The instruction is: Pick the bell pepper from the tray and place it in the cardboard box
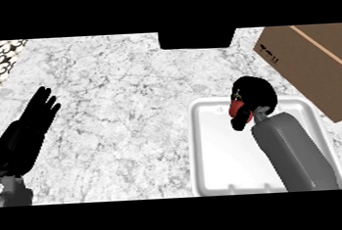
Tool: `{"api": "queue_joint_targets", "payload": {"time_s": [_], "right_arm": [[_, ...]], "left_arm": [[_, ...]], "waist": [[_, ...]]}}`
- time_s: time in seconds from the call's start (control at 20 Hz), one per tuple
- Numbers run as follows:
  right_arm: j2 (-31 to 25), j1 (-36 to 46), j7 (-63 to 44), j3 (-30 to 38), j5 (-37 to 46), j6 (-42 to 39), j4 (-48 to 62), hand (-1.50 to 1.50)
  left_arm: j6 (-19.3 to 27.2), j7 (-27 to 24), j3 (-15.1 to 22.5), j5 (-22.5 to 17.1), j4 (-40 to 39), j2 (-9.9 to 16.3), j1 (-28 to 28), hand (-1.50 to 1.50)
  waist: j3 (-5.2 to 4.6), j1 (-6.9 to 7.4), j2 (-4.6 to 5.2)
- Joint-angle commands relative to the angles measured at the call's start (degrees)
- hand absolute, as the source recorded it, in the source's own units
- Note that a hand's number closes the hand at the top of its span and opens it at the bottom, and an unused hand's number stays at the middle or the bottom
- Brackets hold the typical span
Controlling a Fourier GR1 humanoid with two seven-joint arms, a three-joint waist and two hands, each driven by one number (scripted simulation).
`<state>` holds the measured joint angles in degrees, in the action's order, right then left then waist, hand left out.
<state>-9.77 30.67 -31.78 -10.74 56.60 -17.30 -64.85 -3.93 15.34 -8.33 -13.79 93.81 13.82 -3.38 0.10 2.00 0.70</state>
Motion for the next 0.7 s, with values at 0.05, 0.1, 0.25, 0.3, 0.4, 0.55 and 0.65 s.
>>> {"api": "queue_joint_targets", "payload": {"time_s": [0.05, 0.1, 0.25, 0.3, 0.4, 0.55, 0.65], "right_arm": [[-3.43, 10.98, 13.47, 3.34, -1.43, 3.61, 11.29, 1.5], [-5.44, 13.3, 14.63, 3.86, -1.0, 2.49, 12.47, 1.5], [-1.92, 13.06, 14.13, 2.25, 0.64, 6.29, 9.39, 1.5], [-3.02, 14.45, 14.53, 3.14, 0.4, 5.63, 9.01, 1.5], [-2.67, 15.64, 13.98, 3.28, -0.01, 5.5, 4.72, 1.5], [-5.19, 14.17, 12.05, 3.7, 0.62, 5.75, -4.5, 1.5], [-4.36, 18.53, 8.53, 5.67, 0.6, 5.61, -5.68, 1.5]], "left_arm": [[0.47, -1.72, 0.14, 1.2, -3.42, -0.94, -1.62, 0.0], [-0.87, -1.76, -1.76, -0.17, -1.72, 0.84, -0.09, 0.0], [0.88, 0.06, -0.11, 0.56, 0.24, -1.31, 0.27, 0.0], [0.82, 1.5, -0.42, 0.89, 1.0, -0.1, -0.09, 0.0], [-0.53, 1.83, -1.76, -0.8, 0.98, 0.76, 0.8, 0.0], [-1.99, -1.15, -4.02, -1.68, -2.54, 1.58, 1.07, 0.0], [-1.45, -0.12, -2.73, -1.08, -0.65, 0.76, 1.76, 0.0]], "waist": [[-0.06, -0.44, -0.07], [-0.07, -0.25, -0.23], [-0.09, -1.24, -0.62], [-0.09, -1.33, -0.65], [-0.1, -1.52, -0.77], [-0.16, -2.72, -1.05], [-0.14, -2.08, -0.97]]}}
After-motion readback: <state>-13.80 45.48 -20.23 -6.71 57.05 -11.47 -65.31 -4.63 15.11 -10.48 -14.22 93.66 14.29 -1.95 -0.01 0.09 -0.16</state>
